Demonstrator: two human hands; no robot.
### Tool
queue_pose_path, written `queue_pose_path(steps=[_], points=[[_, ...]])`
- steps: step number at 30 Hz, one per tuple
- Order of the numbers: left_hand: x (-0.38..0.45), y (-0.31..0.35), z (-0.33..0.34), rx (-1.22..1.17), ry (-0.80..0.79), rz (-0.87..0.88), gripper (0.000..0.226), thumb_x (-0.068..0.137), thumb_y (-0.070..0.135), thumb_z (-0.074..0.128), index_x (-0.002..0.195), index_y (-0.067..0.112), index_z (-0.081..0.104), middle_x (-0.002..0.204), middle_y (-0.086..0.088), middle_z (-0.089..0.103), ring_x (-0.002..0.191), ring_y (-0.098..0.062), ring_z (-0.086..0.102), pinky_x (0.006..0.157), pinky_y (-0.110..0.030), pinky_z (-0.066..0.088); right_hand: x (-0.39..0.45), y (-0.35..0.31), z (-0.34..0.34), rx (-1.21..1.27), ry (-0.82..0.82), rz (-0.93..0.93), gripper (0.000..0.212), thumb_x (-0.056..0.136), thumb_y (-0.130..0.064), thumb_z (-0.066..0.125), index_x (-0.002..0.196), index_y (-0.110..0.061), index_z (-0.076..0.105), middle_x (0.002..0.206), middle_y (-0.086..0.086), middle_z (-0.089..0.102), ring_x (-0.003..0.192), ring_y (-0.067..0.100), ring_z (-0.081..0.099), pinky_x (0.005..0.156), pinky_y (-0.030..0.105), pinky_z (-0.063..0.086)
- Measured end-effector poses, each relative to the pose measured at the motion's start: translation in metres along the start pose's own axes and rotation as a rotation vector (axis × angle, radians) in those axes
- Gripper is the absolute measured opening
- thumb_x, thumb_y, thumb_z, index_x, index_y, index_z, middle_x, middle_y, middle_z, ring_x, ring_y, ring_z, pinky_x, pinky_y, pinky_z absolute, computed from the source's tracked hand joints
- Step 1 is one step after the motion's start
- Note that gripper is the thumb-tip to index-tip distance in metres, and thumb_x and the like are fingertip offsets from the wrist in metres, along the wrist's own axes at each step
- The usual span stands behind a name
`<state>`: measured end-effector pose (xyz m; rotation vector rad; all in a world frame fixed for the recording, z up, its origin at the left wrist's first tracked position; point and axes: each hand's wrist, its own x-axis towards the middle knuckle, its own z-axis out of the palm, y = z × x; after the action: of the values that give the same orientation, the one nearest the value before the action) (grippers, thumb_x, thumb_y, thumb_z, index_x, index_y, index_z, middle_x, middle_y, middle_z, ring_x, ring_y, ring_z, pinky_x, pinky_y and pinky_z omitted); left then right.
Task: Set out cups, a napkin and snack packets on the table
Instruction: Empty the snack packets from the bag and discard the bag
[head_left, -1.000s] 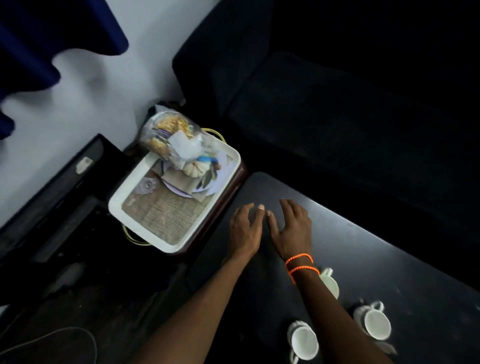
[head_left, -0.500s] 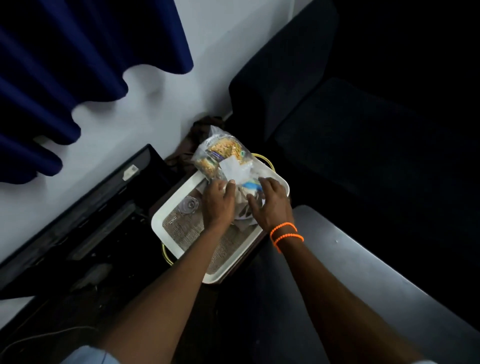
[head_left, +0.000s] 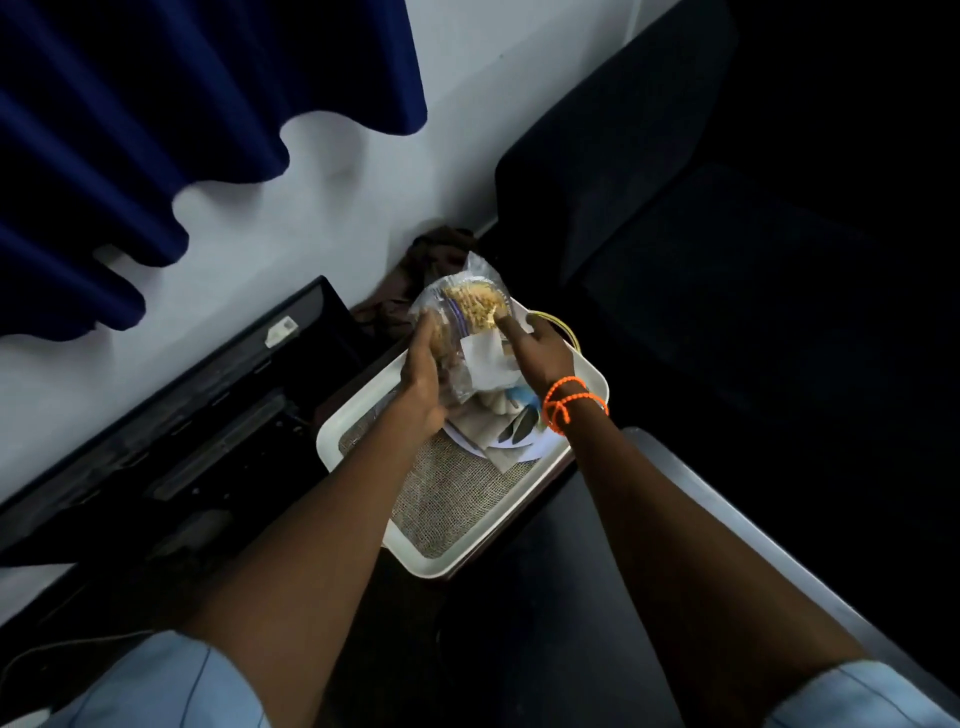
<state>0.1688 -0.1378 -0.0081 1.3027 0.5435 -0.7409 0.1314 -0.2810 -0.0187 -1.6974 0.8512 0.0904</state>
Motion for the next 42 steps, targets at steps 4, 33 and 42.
queue_pose_path(steps=[4, 33, 42], points=[[0.003, -0.006, -0.004, 0.023, -0.168, 0.046, 0.063, 0.084, 0.059, 0.075, 0.13, 0.017, 0.07, 0.123, -0.011, 0.076, 0.11, -0.032, 0.074, 0.089, -0.047, 0.061, -0.01, 0.0, -0.014, 0.232, -0.031, 0.009, 0.049, 0.09, -0.061, 0.056, 0.108, -0.02, 0.076, 0.114, 0.005, 0.073, 0.107, 0.024, 0.066, 0.098, 0.041, 0.05], [-0.097, -0.102, 0.112, -0.149, -0.802, -0.104, 0.07, 0.065, 0.05, 0.085, 0.124, 0.013, 0.075, 0.134, -0.015, 0.069, 0.119, -0.034, 0.07, 0.102, -0.049, 0.056, -0.148, 0.055, -0.282, 0.9, -0.246, 0.059, 0.024, 0.093, -0.007, 0.063, 0.116, -0.01, 0.058, 0.118, 0.019, 0.063, 0.104, 0.033, 0.065, 0.108, 0.055, 0.046], [-0.114, -0.189, 0.137, 0.319, -0.138, -0.127, 0.054, 0.095, 0.052, 0.056, 0.127, 0.011, 0.071, 0.13, -0.016, 0.071, 0.115, -0.033, 0.069, 0.092, -0.044, 0.058, -0.195, 0.075, -0.307, 0.517, -0.038, -0.037, 0.03, 0.086, 0.011, 0.065, 0.115, 0.002, 0.067, 0.101, 0.02, 0.071, 0.082, 0.027, 0.072, 0.079, 0.042, 0.063]])
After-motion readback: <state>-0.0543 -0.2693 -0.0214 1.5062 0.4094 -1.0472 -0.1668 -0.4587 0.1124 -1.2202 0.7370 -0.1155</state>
